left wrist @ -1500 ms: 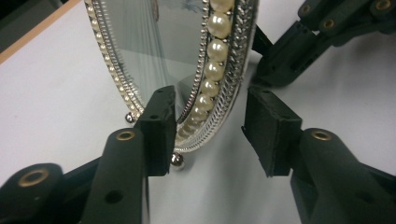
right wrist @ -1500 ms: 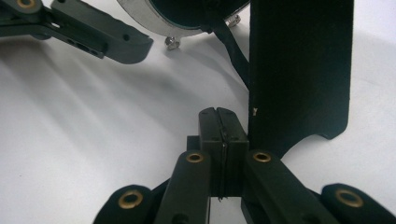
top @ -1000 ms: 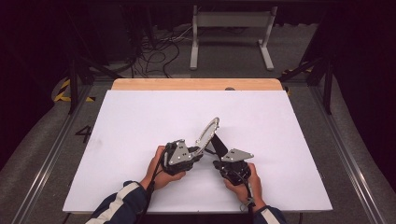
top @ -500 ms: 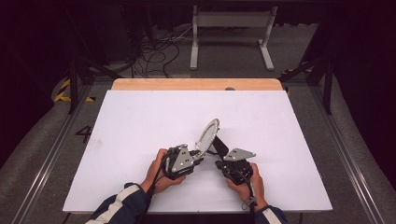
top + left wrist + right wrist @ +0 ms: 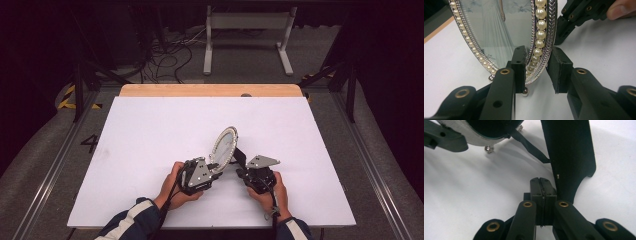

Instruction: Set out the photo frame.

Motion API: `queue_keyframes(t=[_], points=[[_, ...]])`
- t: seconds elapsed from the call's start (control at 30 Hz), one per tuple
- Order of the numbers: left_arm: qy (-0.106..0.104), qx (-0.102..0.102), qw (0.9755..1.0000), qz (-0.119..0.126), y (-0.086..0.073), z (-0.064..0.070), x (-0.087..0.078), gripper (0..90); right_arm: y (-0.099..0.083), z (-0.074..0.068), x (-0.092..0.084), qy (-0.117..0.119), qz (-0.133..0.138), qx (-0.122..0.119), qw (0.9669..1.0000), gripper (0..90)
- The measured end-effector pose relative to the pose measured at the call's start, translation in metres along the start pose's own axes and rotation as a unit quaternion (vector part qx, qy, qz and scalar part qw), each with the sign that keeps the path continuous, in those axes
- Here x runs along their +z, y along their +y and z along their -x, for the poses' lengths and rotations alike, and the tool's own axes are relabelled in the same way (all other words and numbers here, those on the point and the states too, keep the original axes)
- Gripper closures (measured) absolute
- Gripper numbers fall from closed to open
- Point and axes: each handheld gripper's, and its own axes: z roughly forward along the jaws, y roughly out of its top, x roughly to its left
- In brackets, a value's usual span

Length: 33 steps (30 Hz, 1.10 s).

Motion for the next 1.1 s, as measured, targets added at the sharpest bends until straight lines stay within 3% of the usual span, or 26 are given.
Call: queue_keyframes(t=[0.3,0.6,0.83,0.87,0.9,1.1], points=[[-0.009,-0.007,0.9999,0.008,0.000,-0.002,0.003,67.7,0.000,0.006,0.002,-0.004,0.006,0.002,1.0000,90.0],[-0.036,-0.019,0.9991,0.016,-0.003,-0.006,-0.001,67.8,-0.001,0.005,0.000,-0.004,0.014,0.000,0.9999,89.7],[-0.036,-0.036,0.9987,0.008,-0.016,-0.020,-0.024,60.8,0.001,-0.008,-0.006,0.009,0.032,-0.014,0.9994,83.3],[-0.040,-0.052,0.9978,0.008,-0.024,-0.026,-0.031,59.1,0.002,-0.015,-0.008,0.015,0.039,-0.020,0.9989,80.3],[-0.040,-0.052,0.9978,0.008,-0.024,-0.026,-0.031,57.2,0.002,-0.015,-0.008,0.015,0.039,-0.020,0.9989,80.3],[-0.023,-0.069,0.9974,-0.005,-0.043,-0.036,-0.052,47.3,0.005,-0.031,-0.012,0.027,0.059,-0.019,0.9977,68.8]])
